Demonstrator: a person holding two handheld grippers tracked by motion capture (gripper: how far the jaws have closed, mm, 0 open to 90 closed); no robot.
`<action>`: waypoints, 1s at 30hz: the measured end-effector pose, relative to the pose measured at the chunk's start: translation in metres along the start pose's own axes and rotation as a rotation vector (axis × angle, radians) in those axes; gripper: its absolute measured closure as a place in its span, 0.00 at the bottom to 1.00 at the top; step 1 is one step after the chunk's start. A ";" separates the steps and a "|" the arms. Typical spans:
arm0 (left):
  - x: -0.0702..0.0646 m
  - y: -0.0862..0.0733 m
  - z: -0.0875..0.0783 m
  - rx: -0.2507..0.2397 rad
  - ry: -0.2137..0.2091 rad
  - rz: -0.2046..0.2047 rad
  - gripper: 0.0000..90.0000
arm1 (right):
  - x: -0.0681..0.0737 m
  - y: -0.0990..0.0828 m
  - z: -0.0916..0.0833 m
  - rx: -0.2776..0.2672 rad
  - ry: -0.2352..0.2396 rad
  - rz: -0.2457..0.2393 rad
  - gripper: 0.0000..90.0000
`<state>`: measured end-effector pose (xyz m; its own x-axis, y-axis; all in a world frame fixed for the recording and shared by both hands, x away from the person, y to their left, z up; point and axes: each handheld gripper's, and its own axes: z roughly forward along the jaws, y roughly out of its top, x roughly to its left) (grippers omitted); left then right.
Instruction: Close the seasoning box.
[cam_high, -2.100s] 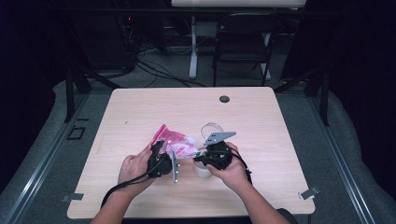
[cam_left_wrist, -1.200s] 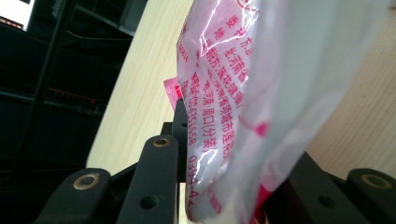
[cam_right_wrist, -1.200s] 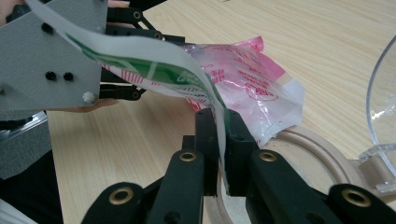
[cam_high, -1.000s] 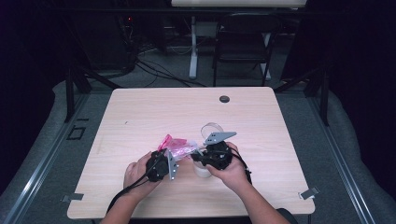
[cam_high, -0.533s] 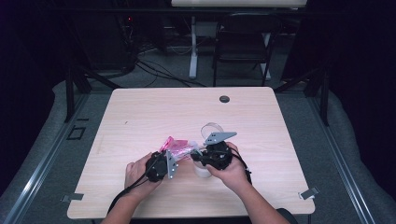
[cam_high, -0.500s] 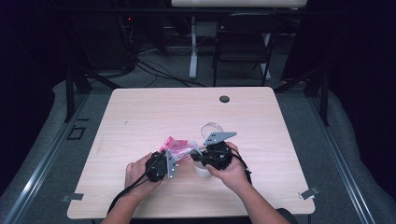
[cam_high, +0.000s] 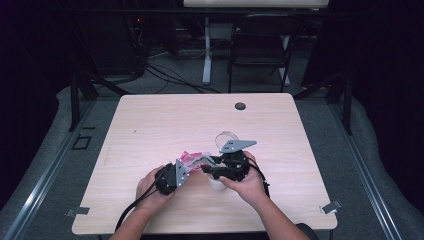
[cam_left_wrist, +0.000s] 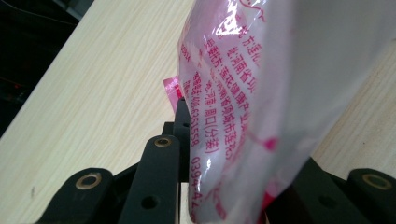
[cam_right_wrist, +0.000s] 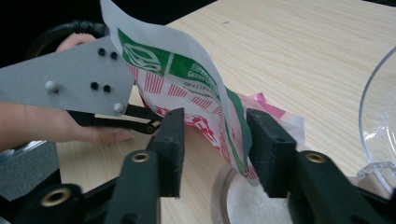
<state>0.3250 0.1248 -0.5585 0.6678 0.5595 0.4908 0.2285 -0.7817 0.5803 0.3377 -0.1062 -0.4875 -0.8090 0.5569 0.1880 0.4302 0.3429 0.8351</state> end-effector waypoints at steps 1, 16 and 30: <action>0.001 0.000 0.000 -0.003 -0.007 -0.006 0.83 | 0.000 0.000 0.000 -0.010 -0.001 0.002 0.58; 0.011 -0.007 0.003 -0.025 -0.071 -0.118 0.84 | 0.000 0.008 -0.019 -0.113 0.012 0.034 0.55; 0.034 -0.020 0.006 -0.085 -0.182 -0.342 0.85 | -0.008 0.009 -0.031 -0.146 -0.023 0.051 0.55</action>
<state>0.3473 0.1577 -0.5579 0.6797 0.7199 0.1407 0.4052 -0.5284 0.7461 0.3354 -0.1310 -0.4653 -0.7779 0.5881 0.2214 0.4057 0.2009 0.8917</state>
